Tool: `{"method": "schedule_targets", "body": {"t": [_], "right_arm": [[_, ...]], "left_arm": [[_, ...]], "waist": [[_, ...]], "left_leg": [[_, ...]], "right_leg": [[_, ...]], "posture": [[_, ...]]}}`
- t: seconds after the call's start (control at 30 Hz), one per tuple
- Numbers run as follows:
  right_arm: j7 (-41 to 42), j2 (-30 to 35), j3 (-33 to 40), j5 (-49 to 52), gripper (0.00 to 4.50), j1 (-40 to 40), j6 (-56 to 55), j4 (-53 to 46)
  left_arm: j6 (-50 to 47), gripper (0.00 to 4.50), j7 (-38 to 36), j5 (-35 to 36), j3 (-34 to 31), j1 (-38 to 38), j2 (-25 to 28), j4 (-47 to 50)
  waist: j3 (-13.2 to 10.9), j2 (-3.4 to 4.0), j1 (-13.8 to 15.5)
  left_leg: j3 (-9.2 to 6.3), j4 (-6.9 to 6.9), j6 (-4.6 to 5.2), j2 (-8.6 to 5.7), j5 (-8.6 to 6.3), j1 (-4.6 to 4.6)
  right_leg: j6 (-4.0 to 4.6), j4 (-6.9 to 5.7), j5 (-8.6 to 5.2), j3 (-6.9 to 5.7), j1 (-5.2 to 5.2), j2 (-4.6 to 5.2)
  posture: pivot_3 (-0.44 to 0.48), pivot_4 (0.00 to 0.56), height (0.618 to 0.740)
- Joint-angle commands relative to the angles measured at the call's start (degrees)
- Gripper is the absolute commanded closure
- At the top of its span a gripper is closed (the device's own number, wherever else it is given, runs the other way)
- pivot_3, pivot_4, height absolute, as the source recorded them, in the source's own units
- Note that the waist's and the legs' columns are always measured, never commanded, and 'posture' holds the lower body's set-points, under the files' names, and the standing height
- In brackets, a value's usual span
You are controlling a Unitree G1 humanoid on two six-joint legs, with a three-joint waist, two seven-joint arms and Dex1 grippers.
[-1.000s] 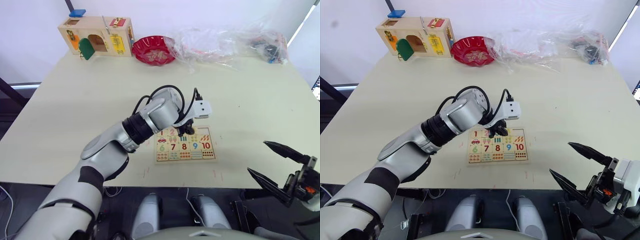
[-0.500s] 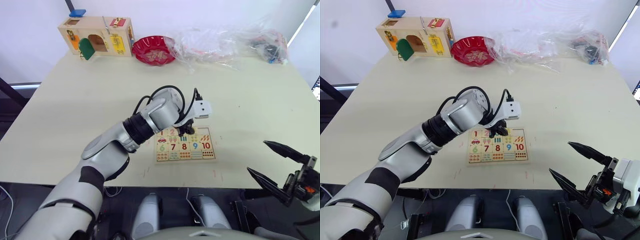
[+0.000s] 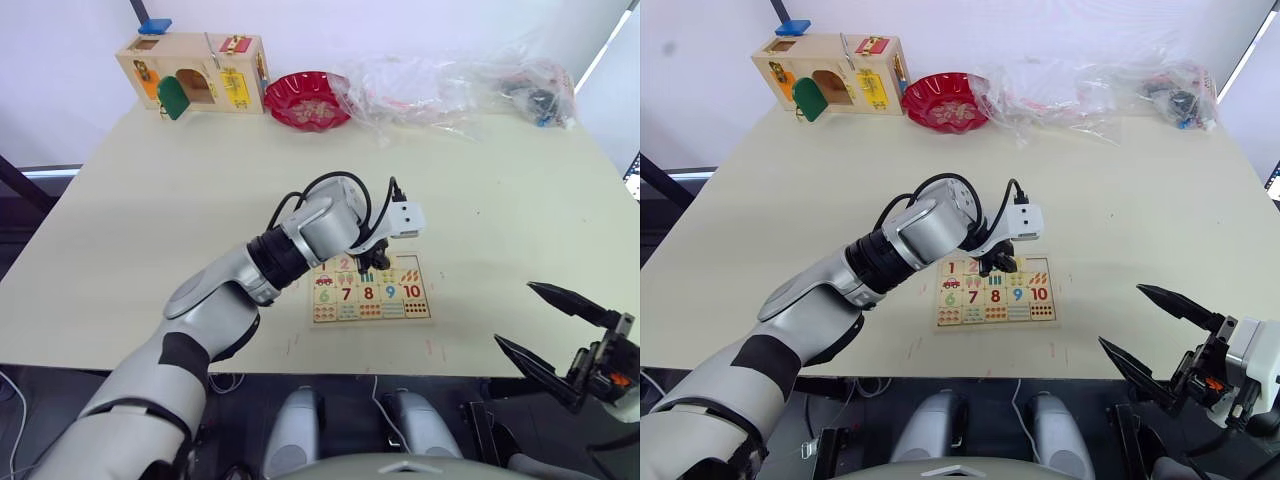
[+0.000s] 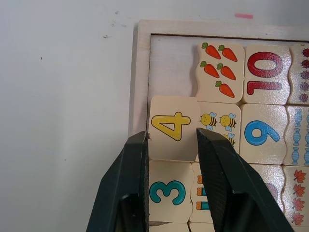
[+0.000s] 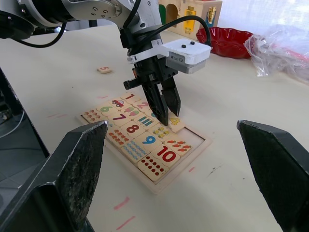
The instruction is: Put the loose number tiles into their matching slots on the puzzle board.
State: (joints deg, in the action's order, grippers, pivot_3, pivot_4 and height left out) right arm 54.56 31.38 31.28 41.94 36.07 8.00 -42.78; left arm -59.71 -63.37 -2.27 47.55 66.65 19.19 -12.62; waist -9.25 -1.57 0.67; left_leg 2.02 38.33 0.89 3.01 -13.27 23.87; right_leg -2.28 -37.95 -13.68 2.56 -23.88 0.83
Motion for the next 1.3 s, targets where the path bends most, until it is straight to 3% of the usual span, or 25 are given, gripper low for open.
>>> {"method": "schedule_targets", "body": {"t": [0.03, 0.47, 0.53, 0.6, 0.7, 0.73, 0.8, 1.0, 1.17, 1.27, 1.3], "right_arm": [[-0.1, 0.3, -0.1, 0.3, 0.00, 0.0, -1.2, -1.9], [-0.1, 0.3, -0.2, 0.1, 0.00, -0.1, -1.5, -1.9], [-0.1, 0.2, -0.2, 0.2, 0.00, 0.0, -1.6, -2.0], [-0.1, 0.2, -0.2, 0.1, 0.00, 0.1, -1.6, -2.0], [-0.2, 0.3, -0.3, 0.1, 0.00, 0.2, -1.8, -2.0], [-0.3, 0.3, -0.4, 0.0, 0.00, 0.2, -1.8, -2.0], [-0.3, 0.2, -0.5, 0.0, 0.00, 0.3, -1.8, -2.1], [-0.4, 0.2, -0.3, 0.0, 0.00, 0.4, -1.9, -2.2], [-0.4, 0.2, -0.4, -0.1, 0.00, 0.4, -1.9, -2.0], [-0.4, 0.3, -0.3, 0.0, 0.00, 0.4, -1.8, -1.9], [-0.4, 0.3, -0.4, 0.0, 0.00, 0.4, -1.8, -1.8]], "left_arm": [[0.3, 3.55, 0.2, -0.5, -0.7, 0.3, -0.1, 1.4], [0.3, 3.55, 0.8, -0.6, -0.5, 0.0, 0.3, 2.1], [0.3, 2.53, 0.8, -0.5, -0.4, 0.0, 0.4, 2.3], [0.1, 1.85, 0.7, -0.4, -0.4, 0.0, 0.4, 2.6], [-0.2, 0.33, 0.7, -0.1, -0.8, 0.1, 0.3, 2.7], [-0.3, 0.08, 0.7, 0.0, -0.9, 0.2, 0.3, 2.7], [-0.3, 0.08, 0.6, 0.4, -1.8, 0.3, 0.6, 2.8], [4.3, 0.08, 0.9, 4.8, -12.9, -1.5, 4.0, 4.4], [16.4, 0.08, -4.9, 9.6, -20.4, -4.3, 6.7, -0.2], [27.4, 0.08, -5.7, 8.7, -21.1, -5.5, 5.9, -6.2], [29.9, 0.30, -5.9, 8.2, -21.0, -5.7, 5.5, -8.0]], "waist": [[0.0, 0.00, 0.0], [0.0, 0.00, 0.0], [0.0, 0.00, 0.0], [0.0, 0.00, 0.0], [0.0, 0.00, 0.0], [0.0, 0.00, 0.0], [0.0, 0.00, 0.0], [0.0, 0.04, -0.2], [0.0, 0.08, 0.0], [0.0, 0.07, 0.3], [0.0, 0.07, 0.2]], "left_leg": [[0.00, 0.00, 0.00, 0.00, 0.00, 0.00], [0.00, 0.00, 0.00, 0.00, 0.00, 0.00], [0.00, 0.00, 0.00, 0.00, 0.00, 0.00], [0.00, 0.00, 0.00, 0.00, 0.00, 0.00], [0.00, 0.00, 0.00, 0.00, 0.00, 0.00], [0.00, 0.00, 0.00, 0.00, 0.00, 0.00], [0.00, 0.00, 0.00, 0.00, 0.00, 0.00], [0.00, -0.01, 0.00, 0.01, 0.00, 0.00], [0.00, -0.02, 0.00, 0.03, 0.00, -0.01], [0.00, 0.00, 0.00, -0.03, 0.00, 0.02], [0.00, 0.01, 0.00, -0.07, 0.00, 0.02]], "right_leg": [[0.00, 0.00, 0.00, 0.00, 0.00, 0.00], [0.00, 0.00, 0.00, 0.00, 0.00, 0.00], [0.00, 0.00, 0.00, 0.00, 0.00, 0.00], [0.00, 0.00, 0.00, 0.00, 0.00, 0.00], [0.00, 0.00, 0.00, 0.00, 0.00, 0.00], [0.00, 0.00, 0.00, 0.00, 0.00, 0.00], [0.00, 0.00, 0.00, 0.00, 0.00, 0.00], [0.00, 0.00, 0.00, 0.00, -0.02, 0.00], [0.01, -0.01, 0.00, -0.02, -0.01, 0.01], [0.00, 0.02, 0.00, -0.04, 0.02, 0.05], [0.00, 0.03, 0.01, -0.02, 0.03, 0.08]], "posture": [[0.000, 0.150, 0.740], [0.000, 0.150, 0.740], [0.000, 0.150, 0.740], [0.000, 0.150, 0.740], [0.000, 0.150, 0.740], [0.000, 0.150, 0.740], [0.000, 0.150, 0.740], [0.000, 0.150, 0.740], [0.000, 0.150, 0.740], [0.000, 0.150, 0.740], [0.000, 0.150, 0.740]]}}
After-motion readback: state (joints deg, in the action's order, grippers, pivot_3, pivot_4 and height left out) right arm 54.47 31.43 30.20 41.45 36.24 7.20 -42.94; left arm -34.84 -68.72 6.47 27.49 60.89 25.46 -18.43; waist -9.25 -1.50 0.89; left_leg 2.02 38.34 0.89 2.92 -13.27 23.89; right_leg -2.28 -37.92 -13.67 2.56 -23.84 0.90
